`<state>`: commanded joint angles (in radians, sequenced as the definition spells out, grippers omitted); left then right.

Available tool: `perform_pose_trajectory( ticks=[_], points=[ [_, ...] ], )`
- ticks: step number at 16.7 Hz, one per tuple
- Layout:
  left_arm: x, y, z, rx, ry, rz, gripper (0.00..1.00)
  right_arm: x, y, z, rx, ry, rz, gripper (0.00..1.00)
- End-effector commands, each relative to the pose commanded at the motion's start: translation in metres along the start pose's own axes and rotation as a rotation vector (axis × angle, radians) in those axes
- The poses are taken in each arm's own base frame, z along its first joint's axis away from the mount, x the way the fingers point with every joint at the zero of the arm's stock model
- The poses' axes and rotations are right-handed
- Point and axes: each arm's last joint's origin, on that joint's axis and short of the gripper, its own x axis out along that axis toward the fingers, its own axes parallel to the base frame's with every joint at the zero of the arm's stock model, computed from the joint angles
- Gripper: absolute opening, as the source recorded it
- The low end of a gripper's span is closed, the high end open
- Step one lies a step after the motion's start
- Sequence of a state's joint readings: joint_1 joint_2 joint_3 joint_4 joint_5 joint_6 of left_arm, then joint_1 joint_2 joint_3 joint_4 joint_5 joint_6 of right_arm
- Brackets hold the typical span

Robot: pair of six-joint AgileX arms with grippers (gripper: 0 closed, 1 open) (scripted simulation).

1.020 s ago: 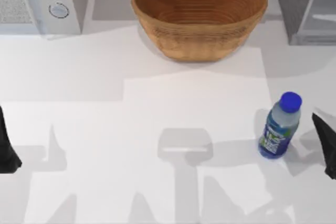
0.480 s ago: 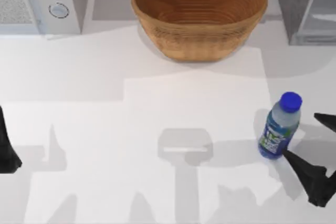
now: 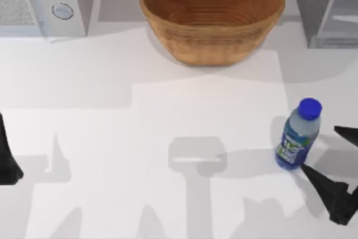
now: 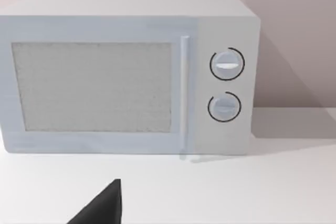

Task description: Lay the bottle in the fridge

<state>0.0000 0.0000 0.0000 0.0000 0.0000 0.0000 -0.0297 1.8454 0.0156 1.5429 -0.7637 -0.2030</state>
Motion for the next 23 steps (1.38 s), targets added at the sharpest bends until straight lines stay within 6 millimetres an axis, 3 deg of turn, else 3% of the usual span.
perform_pose_trajectory(
  ticks=[4, 11, 16, 23],
  points=[
    [0.0, 0.0, 0.0, 0.0, 0.0, 0.0, 1.0, 0.004, 0.0, 0.0, 0.0, 0.0, 0.001, 1.0],
    [0.0, 0.0, 0.0, 0.0, 0.0, 0.0, 1.0, 0.056, -0.001, 0.0, 0.0, 0.0, 0.0, 1.0],
    [0.0, 0.0, 0.0, 0.0, 0.0, 0.0, 1.0, 0.06, 0.0, 0.0, 0.0, 0.0, 0.0, 1.0],
    [0.0, 0.0, 0.0, 0.0, 0.0, 0.0, 1.0, 0.06, 0.0, 0.0, 0.0, 0.0, 0.0, 0.48]
  ],
)
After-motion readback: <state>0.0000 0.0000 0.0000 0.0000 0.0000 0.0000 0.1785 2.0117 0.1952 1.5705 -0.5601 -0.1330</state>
